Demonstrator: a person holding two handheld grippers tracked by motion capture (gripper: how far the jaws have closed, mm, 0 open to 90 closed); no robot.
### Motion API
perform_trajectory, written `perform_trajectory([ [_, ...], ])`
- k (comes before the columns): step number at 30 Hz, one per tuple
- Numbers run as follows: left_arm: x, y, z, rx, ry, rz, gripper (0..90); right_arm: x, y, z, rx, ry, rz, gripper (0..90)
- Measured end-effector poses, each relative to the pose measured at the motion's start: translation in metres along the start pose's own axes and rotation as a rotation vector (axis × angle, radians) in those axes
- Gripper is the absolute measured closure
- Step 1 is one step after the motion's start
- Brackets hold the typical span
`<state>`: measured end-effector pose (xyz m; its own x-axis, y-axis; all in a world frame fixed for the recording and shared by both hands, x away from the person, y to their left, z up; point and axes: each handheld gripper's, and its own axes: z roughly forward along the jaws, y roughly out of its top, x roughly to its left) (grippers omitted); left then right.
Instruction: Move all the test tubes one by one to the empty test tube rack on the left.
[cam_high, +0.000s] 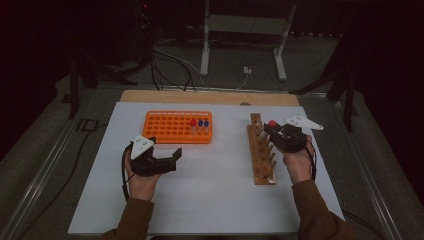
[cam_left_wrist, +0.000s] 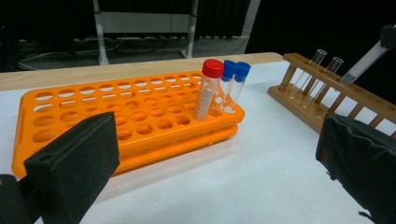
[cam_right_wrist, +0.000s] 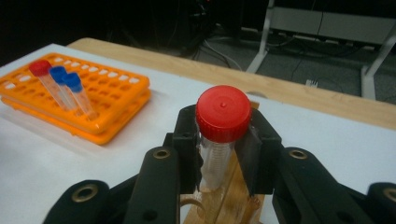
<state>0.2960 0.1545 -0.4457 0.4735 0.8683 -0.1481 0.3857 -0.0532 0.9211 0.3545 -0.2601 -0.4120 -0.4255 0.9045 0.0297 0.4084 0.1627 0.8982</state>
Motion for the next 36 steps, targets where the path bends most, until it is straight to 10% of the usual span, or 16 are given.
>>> perform_trajectory([
  [18, -0.012, -0.002, 0.004, -0.047, -0.033, 0.039, 0.5, 0.015, 0.016, -0.023, -0.067, 0.066, -0.037, 71.2],
  [36, -0.054, 0.003, 0.035, -0.066, -0.136, 0.109, 0.5, 0.068, 0.006, -0.002, -0.019, 0.248, -0.066, 71.2],
])
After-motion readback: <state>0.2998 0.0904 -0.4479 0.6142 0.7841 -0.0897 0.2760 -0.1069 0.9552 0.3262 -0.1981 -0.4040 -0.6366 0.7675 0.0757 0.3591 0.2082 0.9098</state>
